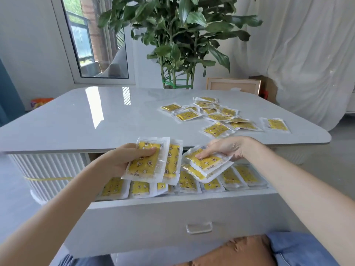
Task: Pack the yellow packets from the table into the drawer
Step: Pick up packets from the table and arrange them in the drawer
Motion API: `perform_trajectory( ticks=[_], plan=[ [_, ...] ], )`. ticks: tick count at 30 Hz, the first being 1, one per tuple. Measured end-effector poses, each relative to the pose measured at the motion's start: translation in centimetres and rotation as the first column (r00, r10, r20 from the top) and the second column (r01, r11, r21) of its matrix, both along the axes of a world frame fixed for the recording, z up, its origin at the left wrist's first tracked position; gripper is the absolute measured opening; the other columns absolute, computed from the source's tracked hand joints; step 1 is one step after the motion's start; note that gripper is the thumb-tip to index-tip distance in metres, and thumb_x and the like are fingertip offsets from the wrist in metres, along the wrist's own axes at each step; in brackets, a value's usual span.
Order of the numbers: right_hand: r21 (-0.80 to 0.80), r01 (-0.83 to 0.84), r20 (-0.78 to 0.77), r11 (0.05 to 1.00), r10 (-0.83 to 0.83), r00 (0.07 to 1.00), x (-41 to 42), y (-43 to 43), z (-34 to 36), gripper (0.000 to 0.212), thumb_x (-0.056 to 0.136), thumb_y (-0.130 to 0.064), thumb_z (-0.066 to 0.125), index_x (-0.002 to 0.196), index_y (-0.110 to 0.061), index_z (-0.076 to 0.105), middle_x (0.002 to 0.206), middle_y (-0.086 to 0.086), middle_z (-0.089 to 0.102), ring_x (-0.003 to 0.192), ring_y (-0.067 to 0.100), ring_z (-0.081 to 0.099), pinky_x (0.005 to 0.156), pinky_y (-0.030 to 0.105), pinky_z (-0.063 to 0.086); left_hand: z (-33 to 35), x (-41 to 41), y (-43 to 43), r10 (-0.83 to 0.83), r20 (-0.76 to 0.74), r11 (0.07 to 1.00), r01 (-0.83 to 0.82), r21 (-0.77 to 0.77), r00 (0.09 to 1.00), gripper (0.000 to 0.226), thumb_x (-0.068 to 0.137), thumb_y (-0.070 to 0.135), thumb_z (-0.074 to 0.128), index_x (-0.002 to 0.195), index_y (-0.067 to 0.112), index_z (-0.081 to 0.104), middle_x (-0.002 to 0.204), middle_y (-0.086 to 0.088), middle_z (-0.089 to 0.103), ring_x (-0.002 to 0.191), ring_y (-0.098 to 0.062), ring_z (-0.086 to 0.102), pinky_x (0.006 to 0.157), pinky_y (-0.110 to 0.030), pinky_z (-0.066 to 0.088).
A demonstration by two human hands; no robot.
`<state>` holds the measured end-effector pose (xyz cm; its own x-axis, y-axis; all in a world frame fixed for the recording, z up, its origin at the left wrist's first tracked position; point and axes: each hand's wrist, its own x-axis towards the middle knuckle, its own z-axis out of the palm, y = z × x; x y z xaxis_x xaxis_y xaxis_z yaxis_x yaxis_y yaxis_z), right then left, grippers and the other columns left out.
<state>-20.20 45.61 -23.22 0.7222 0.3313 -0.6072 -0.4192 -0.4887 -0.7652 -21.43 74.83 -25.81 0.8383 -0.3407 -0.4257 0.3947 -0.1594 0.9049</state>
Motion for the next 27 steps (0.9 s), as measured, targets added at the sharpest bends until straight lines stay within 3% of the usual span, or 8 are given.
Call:
perform_trajectory(
  ticks=[4,8,12,16,18,20,23,27],
  plan=[
    [-0.044,-0.003,-0.045,0.999,0.001,0.999,-0.8,-0.4,-1.7,0.013,0.091,-0.014,0.061,0.091,-0.003,0.069,0.08,0.008,0.074,0.067,0.015,0.072,0.059,0.024,0.058,-1.4,-1.0,-0.6,-0.039,-0.068,0.997,0.043,0.065,0.997,0.027,0.085,0.023,0.066,0.106,0.005,0.067,0.103,-0.014,0.071,0.077,-0.025,0.071,0.066,-0.036,0.06],
    [-0.035,0.126,-0.122,0.991,-0.13,0.984,-0.8,-0.6,-4.0,0.014,0.093,-0.007,0.057,0.085,-0.003,0.067,0.073,0.011,0.074,0.061,0.017,0.072,0.051,0.026,0.057,-2.7,-0.7,-1.4,0.013,-0.118,0.994,0.0,0.107,0.993,0.013,0.086,0.017,0.066,0.091,0.005,0.066,0.084,-0.013,0.072,0.062,-0.023,0.071,0.053,-0.034,0.059],
    [-0.063,0.229,-0.13,0.971,-0.236,0.963,0.6,-1.1,-6.7,0.006,0.089,-0.007,0.064,0.092,-0.002,0.064,0.08,0.011,0.074,0.067,0.018,0.072,0.083,0.034,0.055,-4.1,0.9,-2.7,0.036,-0.213,0.992,-0.009,0.126,0.976,0.014,0.088,0.016,0.064,0.094,0.003,0.064,0.079,-0.012,0.072,0.059,-0.022,0.071,0.056,-0.034,0.06],
    [-0.132,0.324,-0.052,0.937,-0.333,0.942,1.5,-1.8,-8.0,0.004,0.088,-0.002,0.064,0.09,0.001,0.062,0.065,0.01,0.072,0.053,0.019,0.07,0.062,0.035,0.058,-5.5,3.0,-4.7,0.057,-0.269,0.985,-0.011,0.17,0.961,0.01,0.091,0.009,0.058,0.094,0.001,0.063,0.072,-0.014,0.073,0.056,-0.024,0.071,0.05,-0.038,0.059],
    [-0.151,0.373,-0.015,0.916,-0.379,0.925,1.9,-2.2,-8.4,0.007,0.087,-0.001,0.066,0.09,0.002,0.061,0.062,0.011,0.071,0.052,0.02,0.069,0.057,0.034,0.059,-6.1,3.9,-5.8,0.073,-0.265,0.981,-0.021,0.195,0.962,0.013,0.091,0.008,0.058,0.101,0.0,0.062,0.08,-0.016,0.072,0.059,-0.026,0.071,0.052,-0.039,0.059],
    [-0.157,0.395,-0.007,0.905,-0.401,0.916,2.5,-2.2,-9.2,0.009,0.086,-0.002,0.066,0.092,0.002,0.06,0.069,0.012,0.071,0.062,0.023,0.069,0.072,0.038,0.06,-6.8,4.7,-6.8,0.09,-0.228,0.973,-0.037,0.227,0.97,0.017,0.09,0.007,0.059,0.105,-0.001,0.06,0.086,-0.016,0.069,0.066,-0.027,0.069,0.058,-0.039,0.059],
    [-0.176,0.368,-0.031,0.913,-0.379,0.925,3.3,-1.3,-10.0,0.008,0.089,-0.004,0.064,0.093,0.001,0.06,0.091,0.014,0.068,0.083,0.026,0.065,0.1,0.045,0.047,-7.7,5.8,-7.8,0.128,-0.173,0.958,-0.077,0.275,0.977,0.009,0.09,0.006,0.06,0.096,0.0,0.061,0.082,-0.014,0.067,0.064,-0.024,0.066,0.062,-0.037,0.057],
    [-0.184,0.417,0.028,0.89,-0.42,0.907,4.7,-0.3,-11.6,0.042,0.087,-0.005,0.067,0.126,0.003,0.054,0.128,0.017,0.06,0.117,0.028,0.059,0.104,0.04,0.044,-9.2,6.8,-8.5,0.164,-0.171,0.947,-0.107,0.302,0.972,0.008,0.088,0.006,0.063,0.093,0.0,0.06,0.085,-0.016,0.066,0.08,-0.028,0.065,0.084,-0.045,0.054]
  ],
)
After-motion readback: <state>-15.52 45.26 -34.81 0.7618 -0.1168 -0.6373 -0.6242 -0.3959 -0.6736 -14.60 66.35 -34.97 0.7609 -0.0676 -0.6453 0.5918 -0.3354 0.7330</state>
